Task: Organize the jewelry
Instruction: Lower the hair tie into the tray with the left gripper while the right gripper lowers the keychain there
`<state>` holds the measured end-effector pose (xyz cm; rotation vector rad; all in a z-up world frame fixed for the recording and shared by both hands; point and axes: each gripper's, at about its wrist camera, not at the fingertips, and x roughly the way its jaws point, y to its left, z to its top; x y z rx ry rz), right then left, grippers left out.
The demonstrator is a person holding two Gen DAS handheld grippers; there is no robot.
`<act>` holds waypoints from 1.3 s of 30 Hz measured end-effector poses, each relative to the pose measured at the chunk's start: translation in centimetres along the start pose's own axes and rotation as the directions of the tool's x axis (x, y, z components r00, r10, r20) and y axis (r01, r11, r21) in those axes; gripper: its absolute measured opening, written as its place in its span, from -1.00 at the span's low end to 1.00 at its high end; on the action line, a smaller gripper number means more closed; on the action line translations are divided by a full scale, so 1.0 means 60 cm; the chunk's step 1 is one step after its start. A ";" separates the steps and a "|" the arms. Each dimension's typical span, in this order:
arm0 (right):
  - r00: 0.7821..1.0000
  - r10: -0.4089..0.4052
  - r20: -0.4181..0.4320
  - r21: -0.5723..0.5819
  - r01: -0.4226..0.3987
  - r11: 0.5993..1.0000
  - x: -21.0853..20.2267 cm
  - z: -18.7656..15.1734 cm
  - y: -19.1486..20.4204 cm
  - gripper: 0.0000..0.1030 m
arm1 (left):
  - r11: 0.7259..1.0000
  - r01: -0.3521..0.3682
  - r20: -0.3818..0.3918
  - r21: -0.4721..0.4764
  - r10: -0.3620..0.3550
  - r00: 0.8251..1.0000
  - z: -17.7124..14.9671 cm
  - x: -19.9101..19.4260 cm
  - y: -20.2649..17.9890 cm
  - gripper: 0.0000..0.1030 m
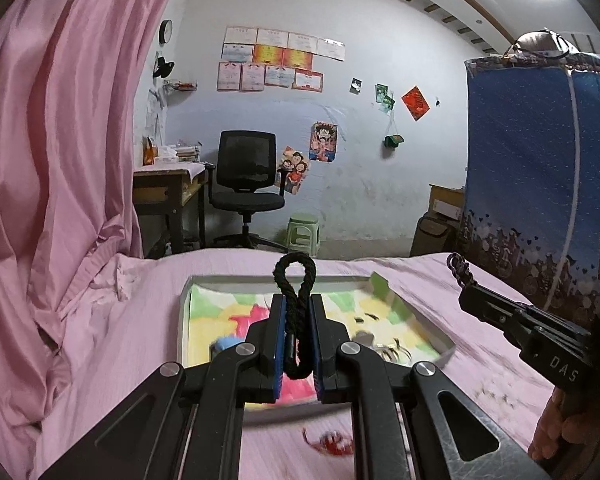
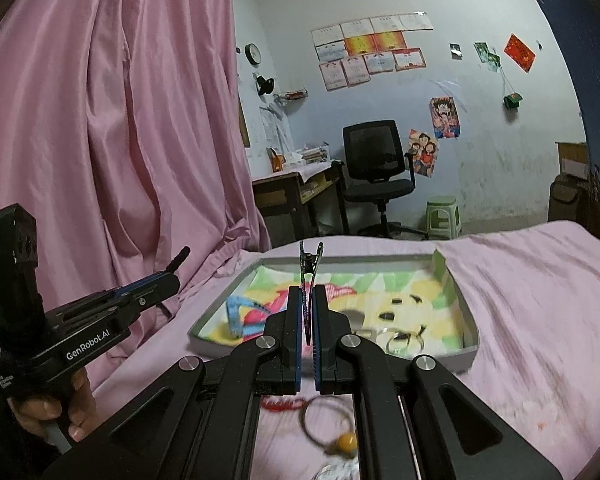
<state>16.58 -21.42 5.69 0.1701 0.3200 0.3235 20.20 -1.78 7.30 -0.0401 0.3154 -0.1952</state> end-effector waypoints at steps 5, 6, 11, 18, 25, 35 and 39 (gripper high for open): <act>1.000 -0.011 0.011 -0.020 0.011 1.000 0.040 0.021 -0.008 -0.92 | 1.000 -0.007 -0.004 -0.010 0.007 1.000 0.020 0.045 0.001 -0.79; 1.000 -0.014 0.009 -0.021 0.014 1.000 0.047 0.024 -0.011 -0.92 | 1.000 -0.011 -0.008 -0.014 0.011 1.000 0.024 0.058 0.002 -0.79; 0.999 -0.038 0.000 -0.029 0.038 0.999 0.090 0.044 -0.031 -0.92 | 0.999 -0.020 -0.034 -0.035 0.018 0.999 0.034 0.115 0.008 -0.79; 0.997 -0.072 -0.018 -0.037 0.072 0.997 0.152 0.067 -0.053 -0.92 | 0.999 -0.034 -0.082 -0.038 0.031 0.996 0.028 0.184 0.011 -0.79; 0.994 -0.090 -0.055 -0.038 0.088 0.995 0.204 0.059 -0.066 -0.92 | 0.998 -0.036 -0.143 -0.046 0.029 0.989 0.010 0.223 0.011 -0.79; 0.990 -0.104 -0.096 -0.008 0.104 0.995 0.241 0.051 -0.089 -0.92 | 0.997 -0.076 -0.147 -0.025 0.072 0.987 0.009 0.241 0.004 -0.79; 0.988 -0.114 -0.101 -0.014 0.113 0.994 0.250 0.050 -0.087 -0.92 | 0.995 -0.090 -0.176 -0.035 0.083 0.981 0.002 0.254 0.010 -0.79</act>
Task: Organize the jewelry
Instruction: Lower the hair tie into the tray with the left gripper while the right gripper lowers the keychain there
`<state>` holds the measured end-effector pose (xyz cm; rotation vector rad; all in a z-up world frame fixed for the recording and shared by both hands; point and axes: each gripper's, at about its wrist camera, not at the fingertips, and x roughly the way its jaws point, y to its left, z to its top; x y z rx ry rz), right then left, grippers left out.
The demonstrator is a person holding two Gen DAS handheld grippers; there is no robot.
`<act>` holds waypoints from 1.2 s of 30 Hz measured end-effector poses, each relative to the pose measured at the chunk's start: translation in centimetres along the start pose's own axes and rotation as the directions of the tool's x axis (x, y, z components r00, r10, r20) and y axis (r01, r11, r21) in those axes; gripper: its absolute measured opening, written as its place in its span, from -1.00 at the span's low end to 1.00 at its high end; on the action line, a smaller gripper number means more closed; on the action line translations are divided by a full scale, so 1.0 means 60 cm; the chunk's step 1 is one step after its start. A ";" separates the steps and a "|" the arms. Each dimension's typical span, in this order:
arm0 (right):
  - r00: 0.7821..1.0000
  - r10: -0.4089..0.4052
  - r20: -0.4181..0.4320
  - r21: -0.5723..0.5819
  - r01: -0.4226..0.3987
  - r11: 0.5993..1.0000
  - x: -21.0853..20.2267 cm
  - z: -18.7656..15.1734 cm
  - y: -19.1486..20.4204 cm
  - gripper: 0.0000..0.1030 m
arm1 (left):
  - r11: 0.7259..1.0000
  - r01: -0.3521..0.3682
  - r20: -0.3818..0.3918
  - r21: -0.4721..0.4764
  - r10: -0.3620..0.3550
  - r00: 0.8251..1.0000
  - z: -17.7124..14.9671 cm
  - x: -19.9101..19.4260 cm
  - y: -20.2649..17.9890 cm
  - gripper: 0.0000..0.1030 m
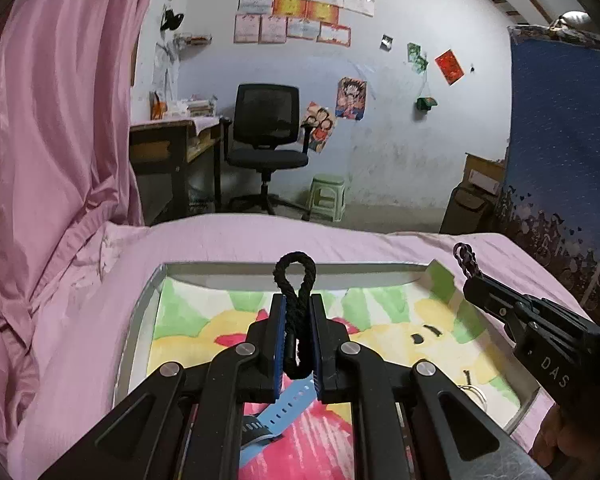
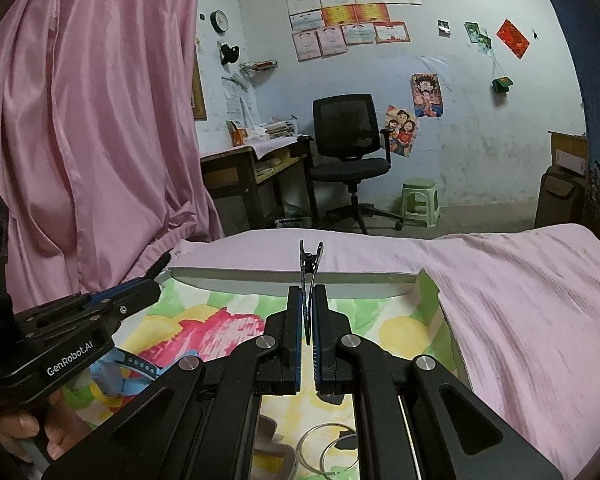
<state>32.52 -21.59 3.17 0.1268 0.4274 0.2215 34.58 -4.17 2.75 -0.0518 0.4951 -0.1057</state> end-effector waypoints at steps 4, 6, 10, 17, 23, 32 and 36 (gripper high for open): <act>0.999 -0.002 -0.036 -0.006 0.002 1.000 0.019 -0.005 0.005 -0.92 | 1.000 -0.001 -0.070 -0.014 0.000 0.998 -0.004 0.020 0.008 -0.79; 0.997 0.003 -0.072 0.007 -0.002 1.000 0.030 -0.008 0.001 -0.92 | 1.000 0.001 -0.114 -0.016 -0.003 0.993 -0.006 0.030 0.009 -0.79; 0.989 0.011 -0.151 0.030 -0.006 1.000 0.052 -0.022 -0.007 -0.92 | 1.000 0.008 -0.188 -0.018 -0.011 0.982 -0.014 0.044 0.008 -0.79; 0.948 0.026 -0.318 0.067 -0.005 0.998 0.087 -0.054 -0.015 -0.91 | 0.999 0.009 -0.262 0.042 0.002 0.965 -0.022 0.054 -0.005 -0.76; 0.924 0.033 -0.380 0.077 -0.004 0.997 0.098 -0.071 -0.017 -0.91 | 0.998 0.016 -0.276 0.064 0.003 0.961 -0.021 0.050 -0.011 -0.71; 0.921 0.045 -0.386 0.105 -0.004 0.994 0.090 -0.080 -0.027 -0.44 | 0.999 0.045 -0.228 0.011 -0.041 0.973 -0.022 0.022 0.000 -0.11; 0.939 0.042 -0.341 0.100 -0.008 0.995 0.067 -0.073 -0.028 -0.35 | 0.998 0.051 -0.182 -0.032 -0.056 0.982 -0.021 -0.006 0.007 0.01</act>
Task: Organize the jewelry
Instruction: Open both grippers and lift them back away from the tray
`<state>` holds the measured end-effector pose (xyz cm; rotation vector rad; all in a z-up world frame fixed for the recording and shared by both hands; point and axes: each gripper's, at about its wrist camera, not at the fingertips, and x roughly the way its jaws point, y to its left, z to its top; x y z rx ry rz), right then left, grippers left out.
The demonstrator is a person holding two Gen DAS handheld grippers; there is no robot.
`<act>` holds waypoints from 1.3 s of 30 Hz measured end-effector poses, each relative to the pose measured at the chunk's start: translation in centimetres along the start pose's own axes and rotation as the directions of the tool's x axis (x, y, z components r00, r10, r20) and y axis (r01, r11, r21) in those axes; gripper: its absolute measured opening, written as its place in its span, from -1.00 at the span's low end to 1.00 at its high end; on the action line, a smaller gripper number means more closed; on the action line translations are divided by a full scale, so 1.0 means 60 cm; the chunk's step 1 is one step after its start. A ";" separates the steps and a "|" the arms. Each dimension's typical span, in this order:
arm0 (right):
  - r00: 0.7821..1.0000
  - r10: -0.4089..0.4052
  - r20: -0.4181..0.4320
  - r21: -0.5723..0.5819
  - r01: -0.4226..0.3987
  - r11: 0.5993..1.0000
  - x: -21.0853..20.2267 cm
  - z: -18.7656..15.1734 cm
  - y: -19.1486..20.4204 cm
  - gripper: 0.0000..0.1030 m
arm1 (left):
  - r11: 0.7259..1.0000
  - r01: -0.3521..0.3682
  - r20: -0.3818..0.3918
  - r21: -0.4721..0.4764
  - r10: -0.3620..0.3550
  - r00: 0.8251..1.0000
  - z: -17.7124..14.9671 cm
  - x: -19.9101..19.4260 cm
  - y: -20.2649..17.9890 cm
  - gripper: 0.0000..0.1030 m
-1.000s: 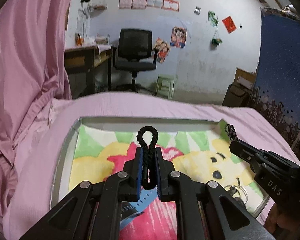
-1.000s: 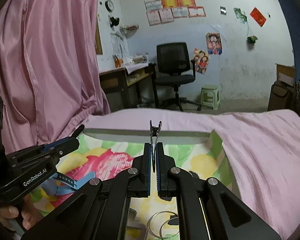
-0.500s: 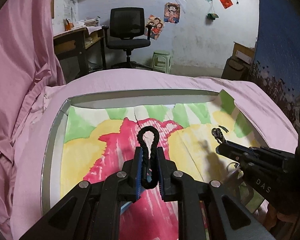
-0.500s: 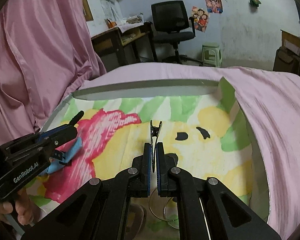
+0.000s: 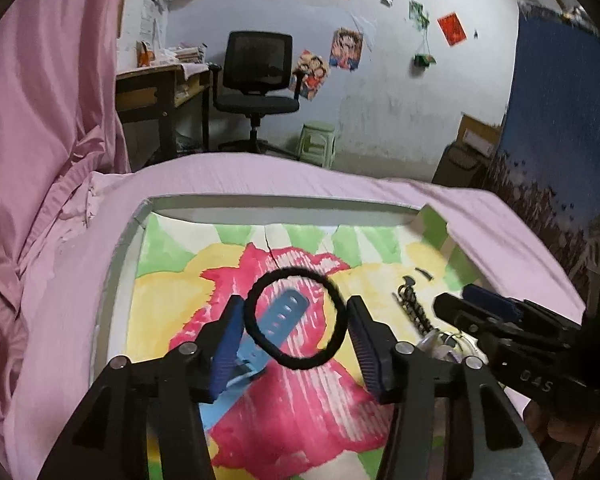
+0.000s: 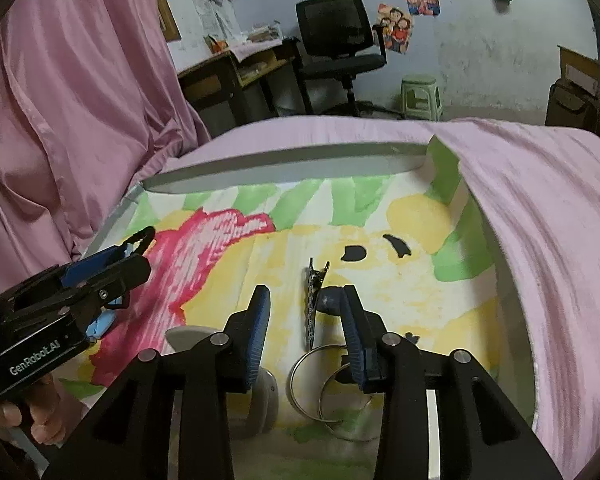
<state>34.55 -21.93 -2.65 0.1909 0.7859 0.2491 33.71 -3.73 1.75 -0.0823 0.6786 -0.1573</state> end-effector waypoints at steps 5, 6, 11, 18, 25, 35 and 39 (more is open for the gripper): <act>0.993 -0.007 0.115 -0.022 0.010 1.000 -0.058 0.000 0.006 -0.02 | 0.999 0.010 0.102 -0.049 -0.005 0.995 -0.007 -0.051 0.007 0.40; 0.991 -0.009 0.132 -0.024 0.012 1.000 -0.067 0.002 0.007 0.04 | 0.998 0.011 0.123 -0.054 -0.005 0.992 -0.009 -0.062 0.008 0.47; 0.969 -0.013 0.248 -0.029 0.021 0.999 -0.130 -0.008 0.016 0.34 | 0.998 0.011 0.191 -0.064 0.001 0.982 -0.020 -0.110 0.008 0.72; 0.924 -0.019 0.383 -0.029 0.032 0.999 -0.211 -0.032 0.024 0.88 | 0.998 -0.008 0.265 -0.057 0.023 0.964 -0.050 -0.161 0.007 0.89; 0.886 -0.032 0.463 -0.049 0.062 0.997 -0.264 -0.055 0.042 0.97 | 0.997 -0.017 0.319 -0.081 0.042 0.947 -0.086 -0.205 0.014 0.95; 0.857 -0.035 0.514 -0.067 0.081 0.995 -0.322 -0.099 0.056 0.97 | 0.997 -0.027 0.363 -0.078 0.053 0.930 -0.129 -0.256 0.019 0.96; 0.858 -0.038 0.512 -0.062 0.081 0.995 -0.331 -0.114 0.055 0.97 | 0.998 -0.030 0.379 -0.056 0.049 0.924 -0.145 -0.274 0.014 0.97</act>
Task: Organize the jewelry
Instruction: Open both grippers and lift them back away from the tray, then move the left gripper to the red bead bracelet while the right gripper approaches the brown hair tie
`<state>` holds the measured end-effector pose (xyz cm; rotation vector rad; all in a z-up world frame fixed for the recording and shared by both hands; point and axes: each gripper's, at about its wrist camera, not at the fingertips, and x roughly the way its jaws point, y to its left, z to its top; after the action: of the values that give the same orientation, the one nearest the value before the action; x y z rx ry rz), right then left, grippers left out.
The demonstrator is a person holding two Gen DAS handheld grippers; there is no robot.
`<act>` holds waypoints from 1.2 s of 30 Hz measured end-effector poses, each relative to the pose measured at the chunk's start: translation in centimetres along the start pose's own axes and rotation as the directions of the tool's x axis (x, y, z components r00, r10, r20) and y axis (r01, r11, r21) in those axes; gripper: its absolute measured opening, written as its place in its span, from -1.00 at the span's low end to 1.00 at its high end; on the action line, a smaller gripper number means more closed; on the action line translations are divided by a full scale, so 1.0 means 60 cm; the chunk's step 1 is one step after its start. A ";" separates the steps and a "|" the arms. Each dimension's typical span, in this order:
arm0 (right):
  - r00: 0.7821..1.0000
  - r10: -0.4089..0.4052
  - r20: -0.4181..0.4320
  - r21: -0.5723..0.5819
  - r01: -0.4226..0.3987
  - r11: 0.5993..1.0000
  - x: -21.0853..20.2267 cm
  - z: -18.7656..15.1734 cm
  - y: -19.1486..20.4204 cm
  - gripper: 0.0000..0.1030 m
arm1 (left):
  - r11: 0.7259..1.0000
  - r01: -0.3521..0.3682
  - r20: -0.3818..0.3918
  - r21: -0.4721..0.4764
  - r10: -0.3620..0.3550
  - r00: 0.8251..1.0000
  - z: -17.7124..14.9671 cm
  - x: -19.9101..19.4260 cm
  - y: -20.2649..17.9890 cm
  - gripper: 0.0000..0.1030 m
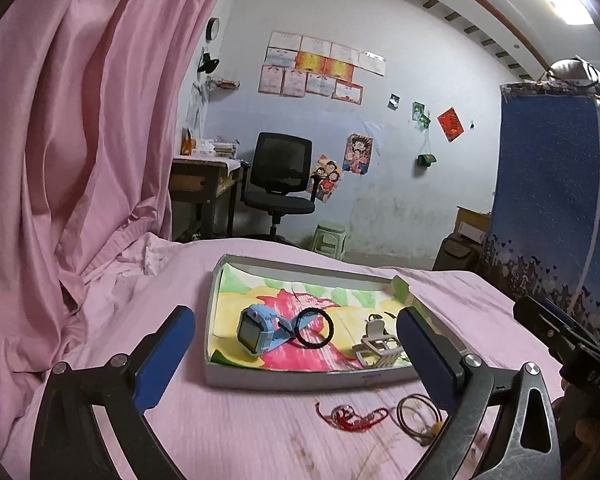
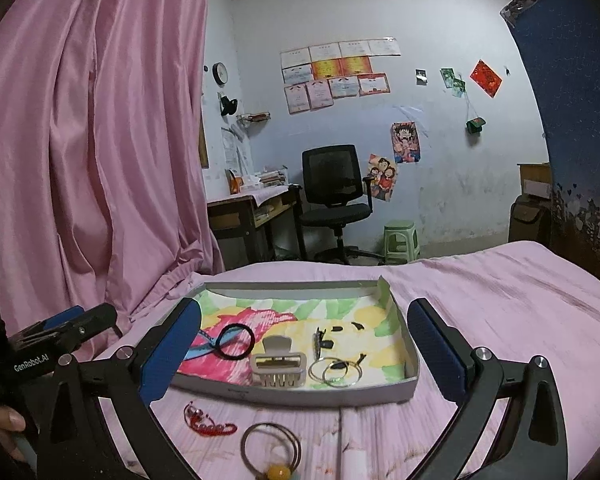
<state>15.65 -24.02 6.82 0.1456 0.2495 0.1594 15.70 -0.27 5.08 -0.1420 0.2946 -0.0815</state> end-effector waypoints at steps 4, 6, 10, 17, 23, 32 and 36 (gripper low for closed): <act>1.000 0.002 -0.006 -0.012 -0.002 1.000 -0.020 -0.011 0.002 0.97 | 1.000 0.005 0.005 0.012 -0.005 1.000 -0.013 -0.020 -0.001 0.97; 1.000 0.003 -0.008 -0.020 -0.004 1.000 -0.030 -0.017 0.003 0.97 | 1.000 0.007 0.002 0.017 -0.007 1.000 -0.021 -0.029 -0.003 0.97; 1.000 0.007 -0.012 -0.028 -0.008 1.000 -0.053 -0.027 0.005 0.97 | 0.999 0.010 -0.002 0.042 -0.010 1.000 -0.034 -0.046 -0.006 0.97; 0.999 0.007 -0.034 -0.045 -0.008 0.999 -0.086 -0.052 0.002 0.97 | 0.998 0.010 -0.016 0.057 -0.009 1.000 -0.059 -0.068 -0.005 0.97; 0.999 -0.001 -0.051 -0.053 -0.002 0.999 -0.107 -0.076 -0.002 0.97 | 0.998 0.003 -0.004 0.060 -0.002 1.000 -0.075 -0.089 -0.004 0.97; 0.998 -0.006 -0.063 -0.080 0.001 0.997 -0.121 -0.091 0.007 0.97 | 0.998 0.009 -0.021 0.067 -0.007 1.000 -0.094 -0.101 0.000 0.97; 0.996 -0.011 -0.092 -0.072 0.005 0.997 -0.121 -0.101 0.003 0.97 | 0.998 0.007 -0.026 0.067 -0.006 1.000 -0.100 -0.107 0.002 0.97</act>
<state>7.14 -24.34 2.72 0.0656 0.3362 0.1670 7.82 -0.28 1.22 -0.0751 0.3169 -0.0998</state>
